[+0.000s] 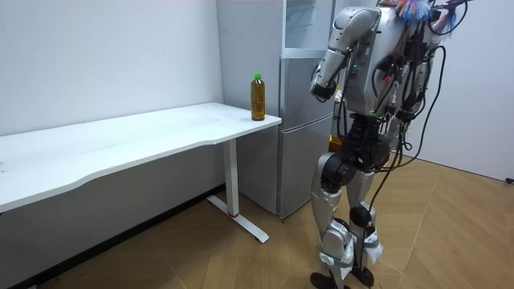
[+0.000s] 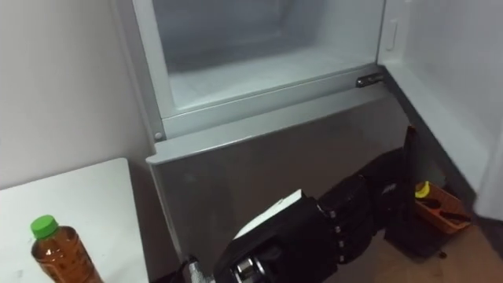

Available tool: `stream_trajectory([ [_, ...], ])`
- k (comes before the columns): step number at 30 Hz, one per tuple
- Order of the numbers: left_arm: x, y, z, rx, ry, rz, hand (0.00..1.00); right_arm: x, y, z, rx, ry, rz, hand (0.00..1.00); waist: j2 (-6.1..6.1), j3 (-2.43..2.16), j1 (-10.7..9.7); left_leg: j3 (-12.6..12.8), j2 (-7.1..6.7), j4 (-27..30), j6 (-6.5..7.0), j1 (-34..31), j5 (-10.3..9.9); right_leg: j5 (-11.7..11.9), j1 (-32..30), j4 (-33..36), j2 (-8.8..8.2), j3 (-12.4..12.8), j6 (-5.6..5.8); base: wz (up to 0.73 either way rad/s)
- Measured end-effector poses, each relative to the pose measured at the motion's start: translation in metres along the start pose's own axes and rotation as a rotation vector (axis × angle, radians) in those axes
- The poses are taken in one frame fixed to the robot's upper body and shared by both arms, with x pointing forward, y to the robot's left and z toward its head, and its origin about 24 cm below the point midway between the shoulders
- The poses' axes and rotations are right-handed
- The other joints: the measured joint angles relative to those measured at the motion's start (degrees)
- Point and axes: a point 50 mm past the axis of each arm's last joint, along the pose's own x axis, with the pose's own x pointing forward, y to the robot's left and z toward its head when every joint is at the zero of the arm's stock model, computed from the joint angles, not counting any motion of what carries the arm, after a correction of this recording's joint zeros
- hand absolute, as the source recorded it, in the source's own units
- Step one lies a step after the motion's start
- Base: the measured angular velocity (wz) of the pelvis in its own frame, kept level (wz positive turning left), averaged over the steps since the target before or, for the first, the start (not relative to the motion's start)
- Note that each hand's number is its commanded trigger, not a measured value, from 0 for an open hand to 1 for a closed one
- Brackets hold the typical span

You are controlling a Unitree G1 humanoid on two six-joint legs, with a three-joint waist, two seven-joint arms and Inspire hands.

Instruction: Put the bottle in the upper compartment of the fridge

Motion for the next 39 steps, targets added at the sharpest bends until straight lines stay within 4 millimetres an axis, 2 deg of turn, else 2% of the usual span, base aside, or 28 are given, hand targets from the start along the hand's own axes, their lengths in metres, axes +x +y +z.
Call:
stream_trajectory([
  [11,-0.001,0.001,-0.001,0.007,0.010,0.003,0.00,0.000,0.000,0.002,0.007,-0.011,0.004,0.00,0.47,-0.10,-0.09,0.00,-0.02,-0.29,-0.12,-0.49,-0.07,-0.02,-0.47,0.04,-0.04,-0.42,-0.01,-0.01],
  [23,-0.010,0.005,-0.006,0.064,0.079,-0.045,0.00,-0.001,0.009,0.002,0.022,-0.031,0.151,0.00,0.49,-0.10,1.02,0.11,0.01,-0.23,-0.11,-0.39,-0.07,-0.04,-0.61,0.03,0.00,-0.23,0.00,0.00],
  [25,-0.013,0.007,-0.012,0.062,0.106,-0.042,0.00,-0.002,0.007,-0.001,0.043,-0.027,0.157,0.00,0.49,-0.10,2.03,0.09,0.02,-0.26,-0.12,-0.40,-0.07,-0.04,-0.60,0.22,0.03,-0.09,0.00,-0.04],
  [30,-0.028,0.017,-0.028,0.078,0.206,0.004,0.00,-0.003,0.007,-0.006,0.094,-0.017,0.177,0.00,0.33,-0.02,3.04,-0.02,0.01,-0.25,-0.12,-0.38,-0.07,-0.04,-0.40,0.14,0.00,-0.37,-0.01,0.02],
  [33,-0.041,0.024,-0.048,0.064,0.298,0.071,0.00,-0.003,0.007,-0.008,0.126,-0.017,0.175,0.00,-0.13,0.24,3.69,-0.03,-0.01,-0.24,-0.13,-0.13,-0.07,-0.04,-0.17,0.13,0.01,-0.30,-0.01,0.00],
  [36,-0.062,0.029,-0.065,0.049,0.376,0.168,0.00,-0.003,0.009,-0.011,0.138,-0.015,0.184,0.00,-1.00,0.68,3.74,-0.55,-0.05,-0.24,-0.14,0.03,-0.07,-0.12,0.23,0.02,0.00,-0.73,-0.03,0.07],
  [39,-0.077,0.031,-0.073,0.072,0.441,0.229,0.00,-0.003,0.008,-0.012,0.145,-0.009,0.196,0.00,-1.68,0.46,4.83,-0.85,-0.08,-0.16,-0.14,-0.19,-0.06,-0.13,0.12,0.01,-0.02,-0.87,-0.04,0.04],
])
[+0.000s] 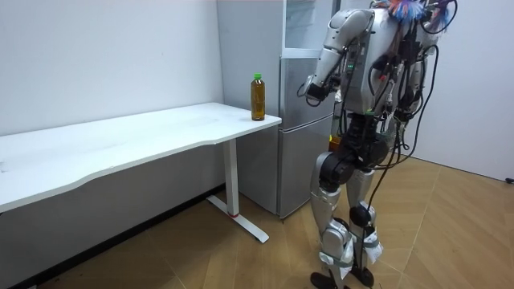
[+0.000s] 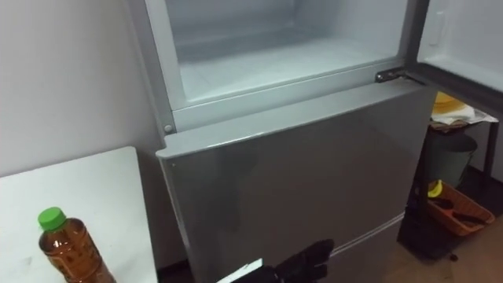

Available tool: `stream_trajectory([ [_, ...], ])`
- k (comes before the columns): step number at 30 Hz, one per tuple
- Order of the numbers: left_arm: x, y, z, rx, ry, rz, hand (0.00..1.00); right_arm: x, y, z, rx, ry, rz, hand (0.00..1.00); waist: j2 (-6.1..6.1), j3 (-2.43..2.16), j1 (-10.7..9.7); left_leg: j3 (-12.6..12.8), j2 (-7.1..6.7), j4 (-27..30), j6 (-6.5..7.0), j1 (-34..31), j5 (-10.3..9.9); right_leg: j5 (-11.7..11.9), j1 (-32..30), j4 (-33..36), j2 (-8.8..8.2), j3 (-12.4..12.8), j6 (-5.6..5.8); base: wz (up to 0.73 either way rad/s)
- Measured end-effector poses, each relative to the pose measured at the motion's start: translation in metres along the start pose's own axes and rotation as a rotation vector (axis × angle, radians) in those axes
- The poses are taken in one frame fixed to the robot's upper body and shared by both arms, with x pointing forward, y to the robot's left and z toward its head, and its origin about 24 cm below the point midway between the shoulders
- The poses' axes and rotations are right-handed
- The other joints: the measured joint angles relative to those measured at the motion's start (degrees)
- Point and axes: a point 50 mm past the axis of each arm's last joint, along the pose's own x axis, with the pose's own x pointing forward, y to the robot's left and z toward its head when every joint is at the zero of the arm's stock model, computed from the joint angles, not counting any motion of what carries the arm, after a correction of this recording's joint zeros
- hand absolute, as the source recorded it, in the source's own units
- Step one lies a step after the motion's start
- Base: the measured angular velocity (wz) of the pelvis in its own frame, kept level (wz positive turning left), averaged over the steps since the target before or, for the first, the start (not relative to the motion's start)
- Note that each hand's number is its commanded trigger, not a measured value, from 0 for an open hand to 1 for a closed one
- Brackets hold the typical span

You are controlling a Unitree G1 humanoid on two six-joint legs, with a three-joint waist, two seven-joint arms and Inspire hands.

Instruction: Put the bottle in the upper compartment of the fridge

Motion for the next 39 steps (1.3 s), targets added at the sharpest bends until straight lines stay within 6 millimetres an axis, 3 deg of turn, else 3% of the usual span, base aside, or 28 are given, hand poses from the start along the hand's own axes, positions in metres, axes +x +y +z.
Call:
stream_trajectory([
  [2,-0.004,0.001,-0.010,0.003,0.040,0.043,0.00,0.000,0.000,0.000,0.002,0.003,-0.001,0.00,-0.24,-0.16,0.84,-0.23,-0.03,-0.01,0.00,-0.07,0.00,0.00,0.02,0.02,0.00,-0.41,0.00,0.04],
  [4,-0.014,0.005,-0.030,-0.004,0.119,0.105,0.00,0.000,0.000,0.000,0.004,0.002,0.001,0.00,-0.57,-0.49,1.75,-0.68,-0.04,0.04,-0.02,-0.25,0.01,0.00,0.02,0.04,-0.13,-2.34,0.00,0.07],
  [8,-0.031,0.013,-0.065,-0.027,0.268,0.204,0.00,0.002,0.004,0.004,-0.006,-0.012,0.006,0.00,-0.70,-0.64,3.59,-1.11,-0.04,0.15,-0.09,-0.20,0.06,-0.02,0.12,0.30,-0.40,-3.82,-0.03,0.05],
  [12,-0.064,0.014,-0.108,-0.101,0.439,0.367,0.00,0.002,0.003,0.002,-0.018,-0.007,-0.036,0.00,-1.17,-1.11,6.01,-1.63,-0.04,0.20,-0.14,0.21,0.10,-0.02,0.74,0.23,-0.44,-4.67,-0.04,0.04],
  [18,-0.117,0.014,-0.164,-0.192,0.681,0.574,0.00,0.002,0.002,-0.004,-0.029,0.004,-0.066,0.00,-2.23,-1.09,8.39,-2.85,-0.13,0.95,-0.13,-0.11,0.09,-0.09,1.48,0.18,-0.66,-6.49,-0.12,0.12],
  [22,-0.151,-0.002,-0.191,-0.206,0.830,0.644,0.00,0.000,-0.002,-0.012,-0.055,0.029,-0.106,0.00,-2.33,-1.10,9.31,-3.90,-0.38,1.13,-0.11,-0.19,0.09,-0.18,1.91,-0.04,-0.85,-7.20,-0.04,0.12],
  [28,-0.186,-0.024,-0.215,-0.329,0.945,0.797,0.00,-0.001,-0.002,-0.019,-0.065,0.040,-0.106,0.00,-2.57,-1.29,10.97,-5.28,-0.73,1.72,-0.09,-0.57,0.10,-0.75,1.88,0.07,-1.19,-8.74,-0.03,0.11],
  [39,-0.232,-0.039,-0.228,-0.486,1.040,1.109,0.00,-0.002,-0.003,-0.023,-0.138,0.067,-0.109,0.00,-3.40,-1.45,12.52,-6.12,-1.06,0.91,-0.12,0.63,0.09,-1.16,3.73,-0.21,-1.13,-8.80,0.12,0.04],
])
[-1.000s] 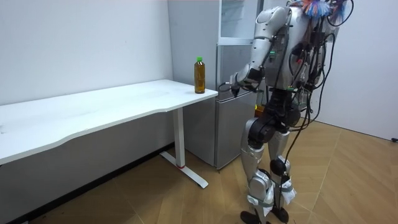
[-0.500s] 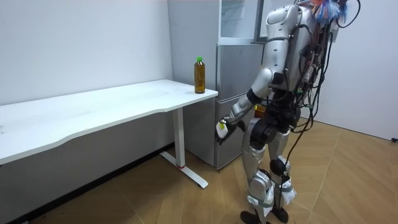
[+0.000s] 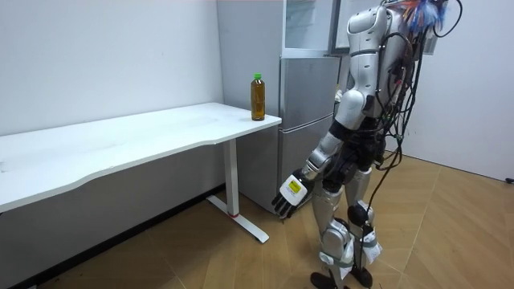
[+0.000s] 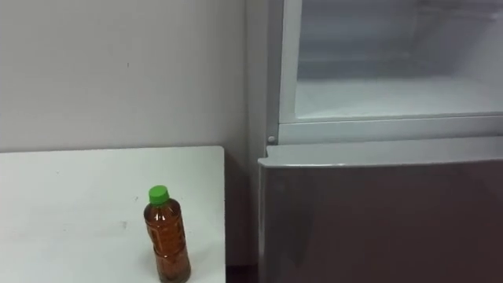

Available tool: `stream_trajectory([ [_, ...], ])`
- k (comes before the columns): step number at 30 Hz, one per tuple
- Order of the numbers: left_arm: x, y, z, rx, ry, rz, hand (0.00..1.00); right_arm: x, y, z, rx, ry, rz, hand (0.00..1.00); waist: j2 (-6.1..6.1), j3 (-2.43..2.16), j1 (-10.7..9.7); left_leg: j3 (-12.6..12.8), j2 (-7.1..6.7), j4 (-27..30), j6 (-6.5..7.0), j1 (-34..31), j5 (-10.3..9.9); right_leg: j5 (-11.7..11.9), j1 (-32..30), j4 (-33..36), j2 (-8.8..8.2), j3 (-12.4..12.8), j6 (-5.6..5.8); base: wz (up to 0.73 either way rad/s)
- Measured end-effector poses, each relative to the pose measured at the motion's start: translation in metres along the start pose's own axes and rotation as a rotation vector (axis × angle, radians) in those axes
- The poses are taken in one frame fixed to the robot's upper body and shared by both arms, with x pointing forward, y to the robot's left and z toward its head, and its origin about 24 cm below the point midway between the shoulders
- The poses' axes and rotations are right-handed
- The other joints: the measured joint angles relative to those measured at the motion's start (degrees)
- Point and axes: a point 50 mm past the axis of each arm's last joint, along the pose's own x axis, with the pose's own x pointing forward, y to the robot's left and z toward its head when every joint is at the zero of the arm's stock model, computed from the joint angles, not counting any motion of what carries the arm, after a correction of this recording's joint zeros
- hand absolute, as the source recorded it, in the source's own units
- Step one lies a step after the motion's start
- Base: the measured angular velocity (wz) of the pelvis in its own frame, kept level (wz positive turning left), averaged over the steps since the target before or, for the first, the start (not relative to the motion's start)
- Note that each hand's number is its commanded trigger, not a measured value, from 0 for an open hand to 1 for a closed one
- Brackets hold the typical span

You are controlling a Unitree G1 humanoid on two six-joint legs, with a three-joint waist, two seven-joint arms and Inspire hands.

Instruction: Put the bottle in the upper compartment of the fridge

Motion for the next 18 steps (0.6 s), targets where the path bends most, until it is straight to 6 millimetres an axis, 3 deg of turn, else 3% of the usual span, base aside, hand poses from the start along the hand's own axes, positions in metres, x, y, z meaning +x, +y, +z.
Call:
stream_trajectory([
  [6,-0.001,0.005,-0.010,-0.008,0.036,0.060,0.00,0.000,0.000,0.000,-0.037,0.003,-0.026,0.00,-0.25,0.03,0.52,-1.07,-0.17,0.25,0.06,-0.14,-0.06,-0.02,0.36,0.02,-0.04,-0.19,0.01,0.06],
  [12,-0.004,0.009,-0.023,0.002,0.084,0.128,0.00,0.000,-0.002,0.001,-0.156,0.017,-0.074,0.00,0.59,0.01,0.68,-1.55,-0.15,0.88,0.04,-1.03,-0.05,-0.22,-0.37,0.10,-0.07,-0.62,-0.07,0.03],
  [18,-0.006,0.011,-0.030,0.043,0.102,0.186,0.00,0.003,0.006,0.019,-0.320,-0.053,-0.102,0.00,1.09,0.05,0.66,-2.36,-0.31,1.04,0.03,-1.34,-0.03,-0.30,-0.49,0.14,-0.16,-1.47,-0.09,0.08],
])
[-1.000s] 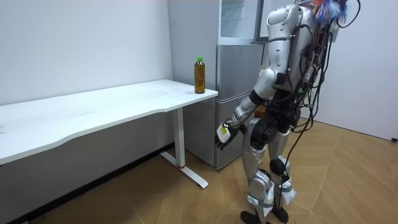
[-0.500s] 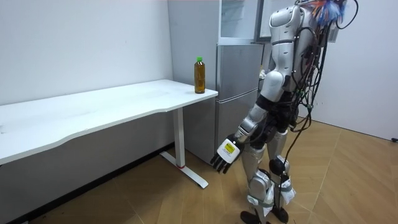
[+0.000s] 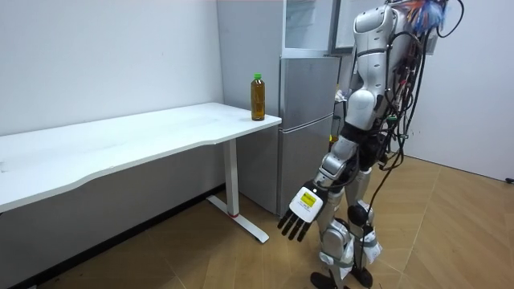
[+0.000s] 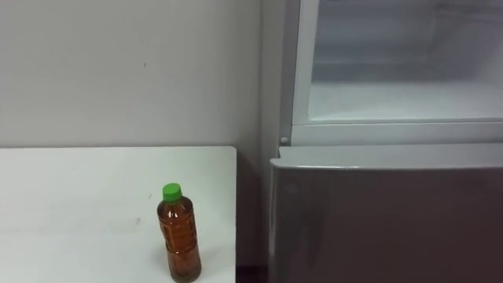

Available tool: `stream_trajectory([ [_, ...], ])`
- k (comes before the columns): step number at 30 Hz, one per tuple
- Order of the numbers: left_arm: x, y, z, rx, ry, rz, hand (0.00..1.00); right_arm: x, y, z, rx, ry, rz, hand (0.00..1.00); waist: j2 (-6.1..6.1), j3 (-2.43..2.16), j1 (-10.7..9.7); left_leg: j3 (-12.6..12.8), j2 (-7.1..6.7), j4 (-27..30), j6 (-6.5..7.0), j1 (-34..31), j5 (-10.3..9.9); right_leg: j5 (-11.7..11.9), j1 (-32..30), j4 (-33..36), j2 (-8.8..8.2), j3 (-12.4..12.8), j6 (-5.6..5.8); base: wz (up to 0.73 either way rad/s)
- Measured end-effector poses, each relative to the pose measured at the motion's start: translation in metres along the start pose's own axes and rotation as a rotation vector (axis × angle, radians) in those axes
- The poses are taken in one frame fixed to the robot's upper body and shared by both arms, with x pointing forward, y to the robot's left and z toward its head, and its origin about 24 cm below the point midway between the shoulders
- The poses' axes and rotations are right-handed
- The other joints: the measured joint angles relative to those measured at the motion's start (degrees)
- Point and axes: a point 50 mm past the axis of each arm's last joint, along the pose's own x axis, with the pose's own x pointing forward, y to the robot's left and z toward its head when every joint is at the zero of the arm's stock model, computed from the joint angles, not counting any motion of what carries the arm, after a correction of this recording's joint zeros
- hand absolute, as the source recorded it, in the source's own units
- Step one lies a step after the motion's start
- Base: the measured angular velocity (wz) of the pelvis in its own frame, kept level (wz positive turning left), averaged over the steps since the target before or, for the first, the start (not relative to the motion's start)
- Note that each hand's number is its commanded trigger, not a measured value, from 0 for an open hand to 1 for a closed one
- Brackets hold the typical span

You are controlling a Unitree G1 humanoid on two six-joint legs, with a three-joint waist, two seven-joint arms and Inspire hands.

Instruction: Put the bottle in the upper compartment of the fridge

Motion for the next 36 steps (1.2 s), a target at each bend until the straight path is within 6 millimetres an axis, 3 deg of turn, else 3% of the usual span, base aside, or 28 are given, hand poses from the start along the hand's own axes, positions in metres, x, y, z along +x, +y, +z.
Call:
stream_trajectory([
  [8,0.001,-0.003,0.009,0.071,-0.041,0.025,0.00,-0.001,0.017,0.054,-0.199,-0.234,-0.006,0.00,-0.24,0.02,0.15,-0.03,-0.03,-0.15,-0.06,-0.36,0.03,0.01,-0.11,0.01,0.03,-0.02,-0.01,0.00],
  [16,0.004,-0.006,0.025,0.126,-0.096,0.012,0.00,-0.030,0.054,0.115,-0.401,-0.565,0.076,0.00,-0.59,-0.16,1.52,-0.13,-0.06,-0.16,-0.07,-0.83,0.04,0.01,-0.62,-0.09,0.15,0.07,0.00,0.00],
  [23,0.002,-0.007,0.021,0.211,-0.100,-0.001,0.00,-0.052,0.089,0.138,-0.489,-0.716,0.218,0.00,-1.18,-0.01,1.82,-0.12,0.00,-0.26,-0.02,-1.38,0.02,0.07,-1.33,1.01,0.33,0.08,0.04,0.00],
  [28,0.003,-0.006,0.021,0.231,-0.090,0.002,0.00,-0.070,0.105,0.148,-0.531,-0.793,0.302,0.00,-1.33,0.02,3.56,-0.13,0.01,-0.17,0.08,-1.63,-0.05,0.19,-1.35,1.01,0.31,0.08,0.11,0.00],
  [36,0.003,-0.004,0.015,0.261,-0.056,-0.026,0.00,-0.090,0.115,0.164,-0.555,-0.886,0.355,0.00,-1.10,0.04,4.78,-0.13,0.15,0.34,0.08,-1.70,-0.04,0.34,-1.23,1.19,0.36,0.19,-0.09,0.00],
])
